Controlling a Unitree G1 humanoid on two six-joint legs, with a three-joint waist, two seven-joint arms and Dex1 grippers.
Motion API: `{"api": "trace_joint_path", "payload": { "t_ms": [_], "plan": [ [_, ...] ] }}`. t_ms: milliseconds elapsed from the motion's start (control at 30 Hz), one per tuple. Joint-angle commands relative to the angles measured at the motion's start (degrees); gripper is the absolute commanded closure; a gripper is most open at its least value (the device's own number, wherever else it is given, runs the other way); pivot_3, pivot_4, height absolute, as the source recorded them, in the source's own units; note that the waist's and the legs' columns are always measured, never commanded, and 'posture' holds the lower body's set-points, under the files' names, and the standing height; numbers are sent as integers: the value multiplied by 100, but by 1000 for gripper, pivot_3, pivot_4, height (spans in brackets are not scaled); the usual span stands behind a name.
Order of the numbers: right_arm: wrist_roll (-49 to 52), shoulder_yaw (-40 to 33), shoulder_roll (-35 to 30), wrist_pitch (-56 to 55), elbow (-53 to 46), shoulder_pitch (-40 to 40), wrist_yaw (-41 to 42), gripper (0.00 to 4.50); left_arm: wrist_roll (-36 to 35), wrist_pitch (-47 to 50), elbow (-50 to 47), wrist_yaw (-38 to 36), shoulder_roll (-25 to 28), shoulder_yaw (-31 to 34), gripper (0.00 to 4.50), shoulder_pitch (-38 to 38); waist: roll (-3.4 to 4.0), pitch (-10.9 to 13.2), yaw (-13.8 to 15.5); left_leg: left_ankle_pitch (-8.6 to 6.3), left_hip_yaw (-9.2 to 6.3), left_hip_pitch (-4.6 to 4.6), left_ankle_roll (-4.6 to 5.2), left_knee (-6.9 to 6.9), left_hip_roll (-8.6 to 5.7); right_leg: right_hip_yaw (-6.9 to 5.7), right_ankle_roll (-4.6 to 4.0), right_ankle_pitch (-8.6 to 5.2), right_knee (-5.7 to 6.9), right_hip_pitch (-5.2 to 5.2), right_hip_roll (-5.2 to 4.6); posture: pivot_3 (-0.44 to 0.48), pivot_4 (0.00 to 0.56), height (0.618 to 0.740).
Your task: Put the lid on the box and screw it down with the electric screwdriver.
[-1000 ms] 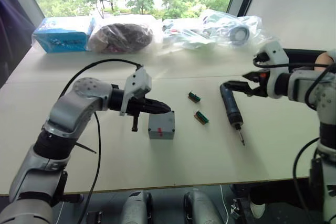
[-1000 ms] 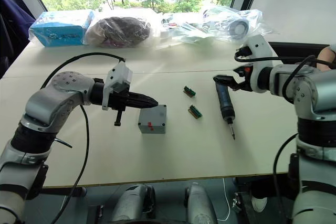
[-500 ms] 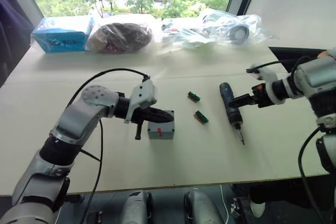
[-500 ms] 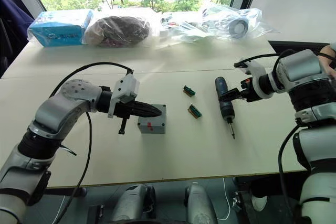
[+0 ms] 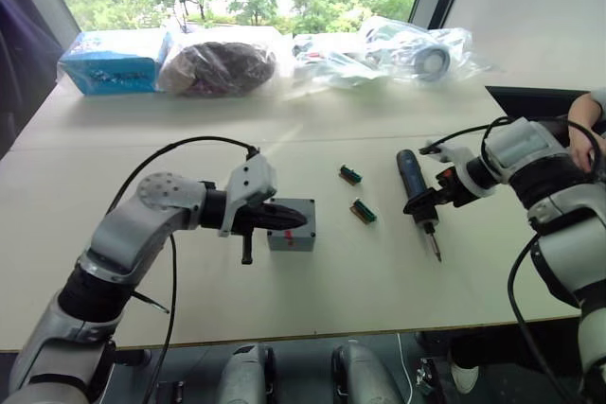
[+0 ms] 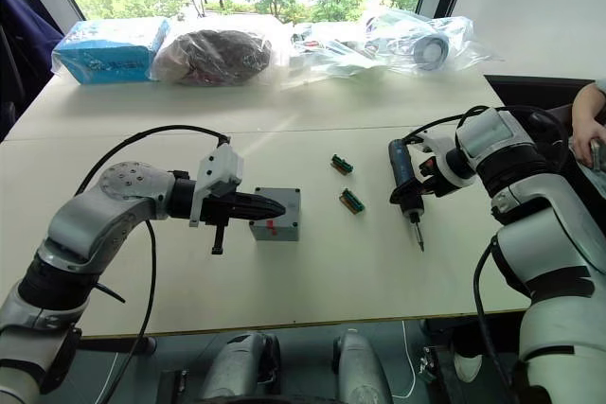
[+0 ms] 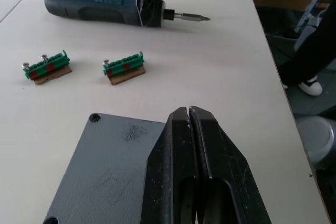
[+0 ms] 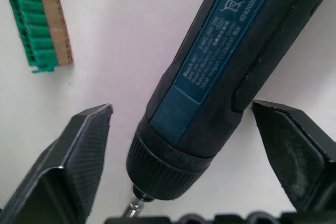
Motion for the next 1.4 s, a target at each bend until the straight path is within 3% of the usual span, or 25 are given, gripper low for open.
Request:
{"api": "trace_joint_path", "payload": {
  "t_ms": [33,167,300,467,567,633,733,800,933,1067,1167,1400],
  "plan": [
    [-355,269,235,-188,151,244,190,1656,-108,43,-225,128,48,208,4500,41,-1,-2,-1,0,-1,3,0,0,0,-1,0,0,0,3,0,0,150,740],
    [-632,250,279,-238,115,380,239,2648,-109,56,-224,173,50,228,4500,50,-19,-13,6,0,-6,5,-1,0,0,-6,0,0,0,8,2,0,150,740],
    [-727,-225,310,-250,315,283,-31,2648,-59,-36,-3,131,85,248,4500,-23,-37,-24,13,0,-12,10,-1,2,2,-10,-2,-1,-2,18,1,0,150,740],
    [-460,-1816,395,-558,923,-482,-1256,2648,-9,-218,559,-107,190,308,4500,-234,-27,-17,-15,1,-7,13,-4,5,2,-11,-21,2,-2,18,-3,0,150,740],
    [-4,-2948,314,-853,552,-705,-1833,2648,49,-312,899,-270,262,279,4500,-374,26,16,-8,5,6,-6,-8,5,0,-5,-12,16,-1,-7,-7,0,150,740],
    [493,-3917,459,-1248,-283,-457,-2257,2648,87,-395,1107,-396,327,259,4500,-438,43,28,-1,5,13,-17,-8,-2,-6,-2,-2,21,4,-24,-4,0,150,740],
    [1570,-5761,1286,-1842,-3061,651,-3208,2648,165,-398,1340,-500,356,160,4500,-580,43,32,-1,8,19,-22,-12,-27,2,0,9,23,1,-44,11,0,150,740],
    [1987,-6190,1828,-1410,-4197,1041,-3769,2648,192,-412,1438,-570,382,160,4500,-635,43,32,13,47,19,-19,-77,-70,0,3,17,18,-2,-55,13,0,150,740],
    [2697,-6037,2740,-1309,-6204,2088,-4210,2648,142,-223,1430,-624,377,141,4500,-707,40,30,46,64,21,-19,-104,-84,0,-6,17,14,-1,-55,18,0,150,740],
    [2976,-5624,3495,-1624,-7217,2982,-4619,2648,183,-80,1309,-682,421,24,4500,-658,41,30,10,41,9,-13,-61,-75,-6,-2,16,16,2,-45,8,0,150,740],
    [2837,-5161,3784,-2021,-7528,3513,-4752,2648,309,-108,1245,-696,444,-85,4500,-628,41,30,21,41,2,-11,-60,-71,-10,-2,13,18,9,-43,9,0,150,740],
    [2457,-4256,4007,-2855,-7475,3924,-4898,2648,564,-238,1427,-530,254,-219,4500,-612,41,30,5,42,-2,-9,-60,-71,-10,-2,13,17,11,-44,13,0,150,740]
  ]
}}
